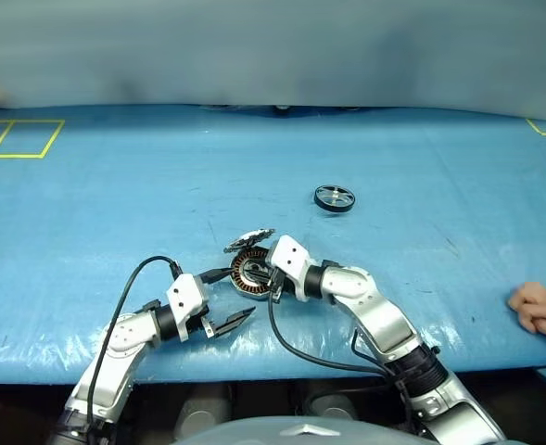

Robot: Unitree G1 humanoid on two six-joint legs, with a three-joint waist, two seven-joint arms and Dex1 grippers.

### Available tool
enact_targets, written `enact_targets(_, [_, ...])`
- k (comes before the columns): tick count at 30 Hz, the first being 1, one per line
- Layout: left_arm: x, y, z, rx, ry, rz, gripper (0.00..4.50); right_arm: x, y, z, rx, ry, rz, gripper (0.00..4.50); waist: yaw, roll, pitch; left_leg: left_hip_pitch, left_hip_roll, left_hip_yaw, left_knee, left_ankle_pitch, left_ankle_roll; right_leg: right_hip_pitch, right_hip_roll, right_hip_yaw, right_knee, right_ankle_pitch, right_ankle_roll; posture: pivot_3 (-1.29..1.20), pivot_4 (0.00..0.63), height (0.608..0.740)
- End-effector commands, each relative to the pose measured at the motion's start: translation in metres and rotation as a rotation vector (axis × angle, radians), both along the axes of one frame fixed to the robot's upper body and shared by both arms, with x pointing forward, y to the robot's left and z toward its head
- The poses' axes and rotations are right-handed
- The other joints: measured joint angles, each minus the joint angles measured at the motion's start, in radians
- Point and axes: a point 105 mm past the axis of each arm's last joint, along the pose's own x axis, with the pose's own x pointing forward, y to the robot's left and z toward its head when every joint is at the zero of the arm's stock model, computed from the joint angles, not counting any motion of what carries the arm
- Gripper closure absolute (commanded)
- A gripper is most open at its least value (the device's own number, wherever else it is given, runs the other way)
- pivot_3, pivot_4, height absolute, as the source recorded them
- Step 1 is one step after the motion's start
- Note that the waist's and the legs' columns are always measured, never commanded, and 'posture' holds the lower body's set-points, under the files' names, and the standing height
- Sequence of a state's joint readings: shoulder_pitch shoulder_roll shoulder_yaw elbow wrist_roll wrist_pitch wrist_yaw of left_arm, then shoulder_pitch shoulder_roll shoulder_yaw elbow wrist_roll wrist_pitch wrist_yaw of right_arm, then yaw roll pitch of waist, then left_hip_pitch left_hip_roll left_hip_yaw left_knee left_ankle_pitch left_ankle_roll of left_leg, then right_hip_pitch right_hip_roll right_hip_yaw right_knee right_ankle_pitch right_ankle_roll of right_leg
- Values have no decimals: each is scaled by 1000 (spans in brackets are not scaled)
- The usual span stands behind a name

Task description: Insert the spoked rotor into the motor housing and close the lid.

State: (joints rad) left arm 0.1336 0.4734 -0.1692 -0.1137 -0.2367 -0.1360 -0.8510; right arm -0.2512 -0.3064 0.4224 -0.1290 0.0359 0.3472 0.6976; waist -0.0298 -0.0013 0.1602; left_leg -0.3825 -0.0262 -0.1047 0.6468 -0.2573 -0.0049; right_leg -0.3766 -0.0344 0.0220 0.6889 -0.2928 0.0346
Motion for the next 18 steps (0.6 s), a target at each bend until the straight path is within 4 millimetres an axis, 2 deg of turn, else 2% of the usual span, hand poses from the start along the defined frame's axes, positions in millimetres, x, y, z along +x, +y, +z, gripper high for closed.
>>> enact_targets(1, [5,3,6,-13,-28,14,174,-1,2,11,17,-48,13,3524,0,0,0,0,0,0,0,0,0,0,0,0,0,0,0,0,150,740])
enact_targets(18, [8,7,6,-10,-25,30,174,-4,5,7,21,-20,25,3524,0,0,0,0,0,0,0,0,0,0,0,0,0,0,0,0,150,740])
